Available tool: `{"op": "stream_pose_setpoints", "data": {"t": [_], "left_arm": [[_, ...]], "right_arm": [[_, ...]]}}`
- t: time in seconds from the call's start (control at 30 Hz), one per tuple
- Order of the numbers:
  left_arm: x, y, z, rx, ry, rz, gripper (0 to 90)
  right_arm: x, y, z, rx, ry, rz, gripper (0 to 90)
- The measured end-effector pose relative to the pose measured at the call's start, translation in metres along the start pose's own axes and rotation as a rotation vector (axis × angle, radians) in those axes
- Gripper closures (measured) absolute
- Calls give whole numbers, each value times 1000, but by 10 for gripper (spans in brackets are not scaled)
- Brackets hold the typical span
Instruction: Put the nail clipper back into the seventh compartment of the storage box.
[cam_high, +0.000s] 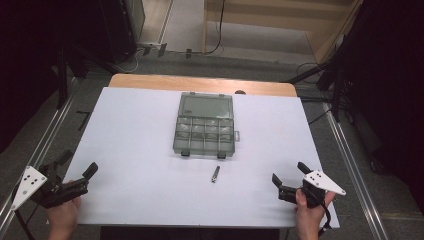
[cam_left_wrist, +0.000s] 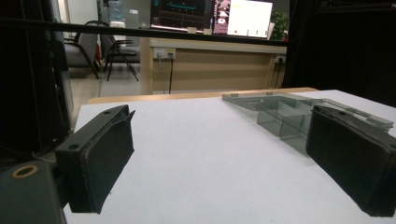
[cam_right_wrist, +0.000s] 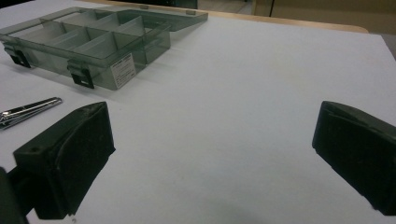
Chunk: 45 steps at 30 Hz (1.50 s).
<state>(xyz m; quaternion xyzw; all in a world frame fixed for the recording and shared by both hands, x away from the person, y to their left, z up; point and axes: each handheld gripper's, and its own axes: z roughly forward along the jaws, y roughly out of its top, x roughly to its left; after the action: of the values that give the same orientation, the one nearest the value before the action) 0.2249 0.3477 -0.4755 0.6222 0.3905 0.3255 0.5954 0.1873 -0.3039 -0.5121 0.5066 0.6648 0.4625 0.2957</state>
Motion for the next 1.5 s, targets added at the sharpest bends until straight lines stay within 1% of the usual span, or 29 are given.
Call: {"op": "stream_pose_setpoints", "data": {"t": [0.23, 0.27, 0.3, 0.33, 0.37, 0.4, 0.53, 0.57, 0.6, 0.63, 0.73, 0.77, 0.83, 1.03, 1.2, 1.3, 1.33, 1.5], "left_arm": [[1, 0, -1, -2, 0, -10, 72], [1, 0, -1, -2, 1, -10, 72], [1, 0, -1, -2, 1, -10, 72], [1, 0, -1, -2, 2, -12, 72], [1, 0, -1, -3, 2, -12, 72], [0, 0, 0, 1, 5, -11, 72], [0, 0, 0, 4, 5, -6, 72], [-1, 0, 0, 8, 7, -1, 72], [-1, 0, 0, 8, 7, -1, 72], [-2, -1, 1, 8, 9, 1, 72], [-2, -1, 1, 11, 10, 5, 72], [-2, -1, 1, 11, 9, 5, 72], [-2, -1, 0, 9, 9, 1, 72], [-2, -1, 1, 12, 9, 5, 72], [-2, -1, 1, 12, 8, 6, 73], [-2, -1, 1, 11, 7, 6, 72], [-3, -1, 1, 11, 6, 7, 72], [-3, -1, 1, 13, 5, 9, 73]], "right_arm": [[4, 3, 0, 3, 5, -5, 0], [6, 6, 1, 8, 6, -19, 0], [6, 6, 1, 8, 6, -19, 0], [8, 11, 2, 7, 5, -37, 0], [8, 11, 2, 7, 5, -37, 0], [10, 15, 4, 4, 18, -39, 0], [14, 20, 5, 13, 31, -47, 0], [16, 24, 5, 17, 45, -38, 0], [16, 24, 5, 17, 45, -38, 0], [17, 29, 5, 19, 56, -41, 0], [19, 35, 5, 20, 61, -49, 0], [21, 40, 6, 20, 75, -49, 0], [23, 45, 7, 23, 82, -60, 0], [33, 57, 16, 28, 113, -83, 1], [39, 62, 27, 38, 137, -79, 3], [42, 64, 31, 45, 142, -84, 5], [44, 66, 35, 49, 149, -88, 6], [51, 71, 43, 46, 161, -86, 26]]}}
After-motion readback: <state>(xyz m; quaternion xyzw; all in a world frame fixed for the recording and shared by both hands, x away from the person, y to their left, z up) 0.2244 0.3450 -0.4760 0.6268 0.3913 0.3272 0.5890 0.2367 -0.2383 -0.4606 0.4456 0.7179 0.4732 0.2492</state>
